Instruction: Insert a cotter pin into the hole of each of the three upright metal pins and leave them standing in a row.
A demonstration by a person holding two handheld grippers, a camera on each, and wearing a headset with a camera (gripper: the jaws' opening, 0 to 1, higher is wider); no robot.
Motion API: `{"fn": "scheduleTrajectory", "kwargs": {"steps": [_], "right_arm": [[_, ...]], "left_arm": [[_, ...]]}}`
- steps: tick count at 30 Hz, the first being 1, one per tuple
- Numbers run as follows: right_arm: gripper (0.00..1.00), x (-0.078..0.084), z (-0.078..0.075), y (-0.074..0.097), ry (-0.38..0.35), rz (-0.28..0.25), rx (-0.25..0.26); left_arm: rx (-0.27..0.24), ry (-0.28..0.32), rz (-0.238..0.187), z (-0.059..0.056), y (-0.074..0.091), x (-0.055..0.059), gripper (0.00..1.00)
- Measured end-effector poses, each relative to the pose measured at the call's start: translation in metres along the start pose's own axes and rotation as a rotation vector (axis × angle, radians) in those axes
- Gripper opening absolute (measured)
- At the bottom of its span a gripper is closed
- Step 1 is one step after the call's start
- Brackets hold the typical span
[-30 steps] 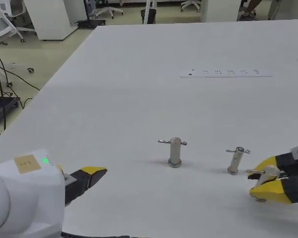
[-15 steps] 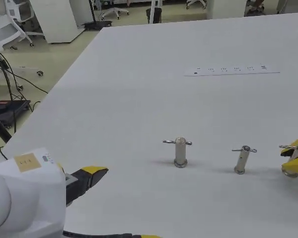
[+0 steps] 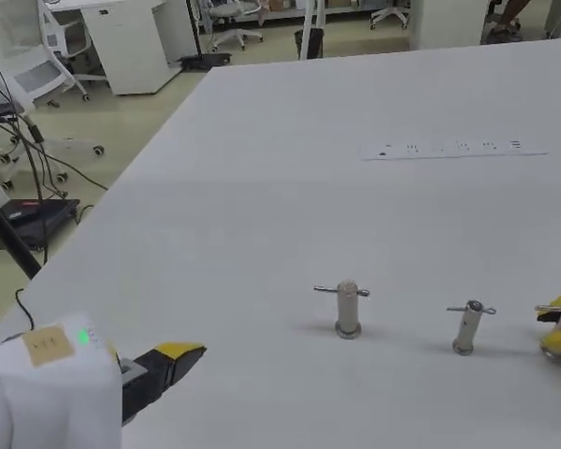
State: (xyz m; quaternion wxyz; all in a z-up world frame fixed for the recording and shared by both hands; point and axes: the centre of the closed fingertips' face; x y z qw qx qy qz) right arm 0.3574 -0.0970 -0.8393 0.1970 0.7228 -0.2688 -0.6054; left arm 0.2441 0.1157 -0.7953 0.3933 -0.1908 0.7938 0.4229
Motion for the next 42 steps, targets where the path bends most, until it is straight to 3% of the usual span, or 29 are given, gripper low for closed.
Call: {"fn": "scheduleTrajectory", "kwargs": {"steps": [8, 15, 19, 22, 24, 25, 26, 27, 32, 35, 38, 42], "right_arm": [[0.14, 0.001, -0.004, 0.001, -0.008, -0.026, 0.012], [0.16, 0.002, -0.005, 0.001, -0.014, -0.019, 0.021], [0.39, 0.000, -0.008, 0.004, -0.053, -0.033, 0.078], [0.43, -0.009, -0.007, 0.014, -0.099, -0.063, 0.122], [0.47, -0.016, -0.010, 0.021, -0.140, -0.092, 0.179], [0.49, -0.016, -0.011, 0.026, -0.149, -0.086, 0.219], [0.51, -0.016, -0.011, 0.027, -0.156, -0.080, 0.226], [0.54, -0.015, -0.007, 0.030, -0.194, -0.077, 0.234], [0.60, -0.024, 0.003, 0.045, -0.240, -0.086, 0.294], [0.64, -0.023, 0.008, 0.053, -0.277, -0.055, 0.337], [0.70, -0.025, 0.019, 0.062, -0.324, -0.060, 0.377], [0.77, -0.027, 0.036, 0.066, -0.402, -0.056, 0.384]], "left_arm": [[0.004, -0.005, 0.003, -0.004, -0.003, -0.001, 0.99], [0.010, -0.005, -0.001, -0.006, -0.003, -0.002, 0.99], [0.011, -0.003, -0.005, -0.005, -0.002, -0.003, 0.99], [0.015, -0.002, -0.009, -0.005, -0.002, -0.005, 0.99], [0.020, 0.003, -0.020, -0.006, -0.002, -0.008, 0.99], [0.025, 0.006, -0.027, -0.006, -0.002, -0.010, 0.99], [0.029, 0.004, -0.033, -0.007, -0.002, -0.012, 0.99], [0.031, 0.005, -0.036, -0.007, -0.002, -0.013, 0.99], [0.046, 0.055, -0.070, -0.009, -0.001, -0.023, 0.99], [0.042, 0.064, -0.087, -0.007, 0.001, -0.028, 0.99], [0.032, 0.067, -0.088, -0.004, 0.002, -0.029, 0.99], [0.019, 0.088, -0.083, 0.003, 0.002, -0.026, 0.99]]}}
Point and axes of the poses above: the centre of the closed fingertips' face, and the gripper's own axes: y roughly backward along the fingers, z roughly to its left, x roughly out of its underside, and after that the axes turned 14 degrees about y, right-handed
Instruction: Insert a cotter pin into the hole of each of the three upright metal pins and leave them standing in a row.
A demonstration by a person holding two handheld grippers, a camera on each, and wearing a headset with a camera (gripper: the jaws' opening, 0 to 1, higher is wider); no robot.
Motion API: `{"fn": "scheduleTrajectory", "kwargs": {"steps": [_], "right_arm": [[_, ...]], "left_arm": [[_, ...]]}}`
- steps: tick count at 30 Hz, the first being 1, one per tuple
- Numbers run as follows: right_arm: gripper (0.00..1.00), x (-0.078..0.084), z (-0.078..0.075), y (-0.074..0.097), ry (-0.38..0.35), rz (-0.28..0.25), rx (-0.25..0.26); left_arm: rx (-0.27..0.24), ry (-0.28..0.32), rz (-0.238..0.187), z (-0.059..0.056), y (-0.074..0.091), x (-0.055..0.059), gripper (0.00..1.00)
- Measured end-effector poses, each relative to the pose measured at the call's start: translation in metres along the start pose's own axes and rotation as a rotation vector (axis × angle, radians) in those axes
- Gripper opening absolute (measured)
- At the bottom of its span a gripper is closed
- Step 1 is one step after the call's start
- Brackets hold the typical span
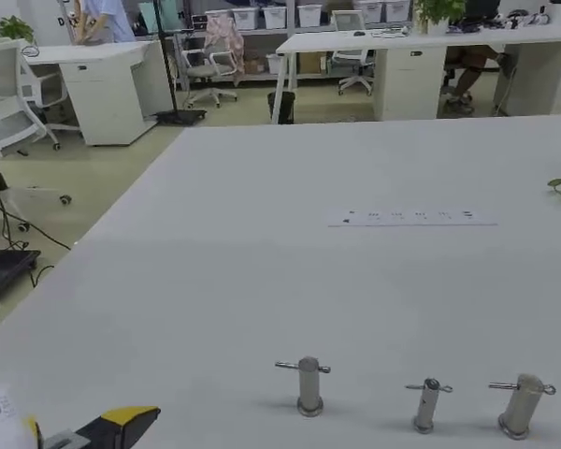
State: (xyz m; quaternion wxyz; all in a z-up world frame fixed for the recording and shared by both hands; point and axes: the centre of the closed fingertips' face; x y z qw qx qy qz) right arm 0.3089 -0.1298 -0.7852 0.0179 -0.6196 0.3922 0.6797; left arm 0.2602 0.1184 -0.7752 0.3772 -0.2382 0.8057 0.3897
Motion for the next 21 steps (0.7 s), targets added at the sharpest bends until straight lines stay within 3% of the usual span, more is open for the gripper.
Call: {"fn": "scheduleTrajectory", "kwargs": {"steps": [4, 9, 13, 17, 19, 21], "right_arm": [[0.87, 0.004, 0.008, 0.005, -0.043, 0.017, 0.018], [0.91, 0.007, 0.021, 0.006, -0.104, 0.017, 0.007], [1.00, 0.014, 0.029, 0.007, -0.123, 0.049, 0.002], [1.00, 0.019, 0.030, 0.011, -0.144, 0.080, 0.009], [1.00, 0.019, 0.029, 0.012, -0.146, 0.081, 0.017], [1.00, 0.019, 0.027, 0.013, -0.163, 0.084, 0.027]], "left_arm": [[-0.001, 0.002, 0.014, 0.002, -0.002, 0.007, 0.99], [-0.006, 0.012, 0.042, 0.004, -0.006, 0.014, 0.99], [-0.012, 0.024, 0.053, 0.009, -0.007, 0.018, 0.99], [-0.026, 0.030, 0.068, 0.013, -0.007, 0.022, 0.99], [-0.060, -0.053, 0.070, 0.020, -0.006, 0.021, 0.99], [-0.058, -0.049, 0.079, 0.018, -0.007, 0.023, 0.99]]}}
Point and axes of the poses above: the centre of the closed fingertips' face, and the gripper's own axes: y roughly backward along the fingers, z roughly to its left, x roughly out of its underside, and after that the axes turned 14 degrees about y, right-handed
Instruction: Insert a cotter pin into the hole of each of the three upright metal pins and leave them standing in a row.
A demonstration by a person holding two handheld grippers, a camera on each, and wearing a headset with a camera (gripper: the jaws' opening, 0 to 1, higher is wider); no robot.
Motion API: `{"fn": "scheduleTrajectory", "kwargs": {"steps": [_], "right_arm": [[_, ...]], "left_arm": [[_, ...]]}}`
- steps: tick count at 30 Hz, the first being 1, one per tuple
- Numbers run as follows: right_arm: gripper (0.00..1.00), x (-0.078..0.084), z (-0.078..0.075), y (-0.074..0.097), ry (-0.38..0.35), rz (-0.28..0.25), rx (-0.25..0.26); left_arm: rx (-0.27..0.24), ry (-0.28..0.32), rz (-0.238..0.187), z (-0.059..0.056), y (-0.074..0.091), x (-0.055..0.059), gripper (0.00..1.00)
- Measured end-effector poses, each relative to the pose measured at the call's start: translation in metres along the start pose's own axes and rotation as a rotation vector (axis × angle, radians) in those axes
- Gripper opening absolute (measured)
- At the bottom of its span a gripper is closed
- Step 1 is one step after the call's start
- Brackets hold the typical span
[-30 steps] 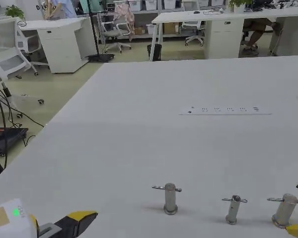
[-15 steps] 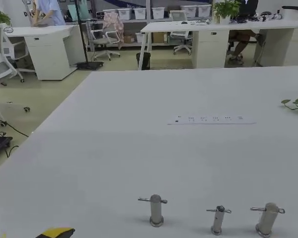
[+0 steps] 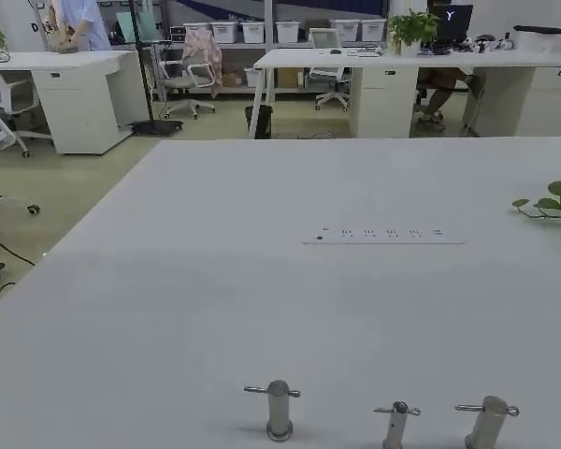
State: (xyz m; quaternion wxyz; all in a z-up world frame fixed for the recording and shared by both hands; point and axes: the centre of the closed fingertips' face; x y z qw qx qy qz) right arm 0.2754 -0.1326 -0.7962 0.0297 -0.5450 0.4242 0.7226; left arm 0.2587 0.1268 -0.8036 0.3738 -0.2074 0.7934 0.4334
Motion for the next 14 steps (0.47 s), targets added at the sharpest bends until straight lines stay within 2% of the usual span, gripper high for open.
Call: {"fn": "scheduleTrajectory", "kwargs": {"steps": [5, 9, 14], "right_arm": [[1.00, 0.003, -0.006, 0.003, -0.040, -0.004, 0.021], [1.00, 0.013, -0.012, 0.006, -0.063, 0.022, 0.045], [1.00, 0.013, -0.012, 0.012, -0.075, 0.020, 0.055]], "left_arm": [[0.008, 0.014, 0.005, -0.001, -0.001, -0.001, 0.99], [0.002, 0.019, 0.016, -0.001, -0.001, -0.001, 0.99], [0.004, 0.014, 0.025, -0.002, 0.000, -0.001, 0.99]]}}
Point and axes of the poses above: the centre of the closed fingertips' face, and the gripper's own axes: y roughly backward along the fingers, z roughly to its left, x roughly out of its underside, and after that the axes turned 14 degrees about y, right-handed
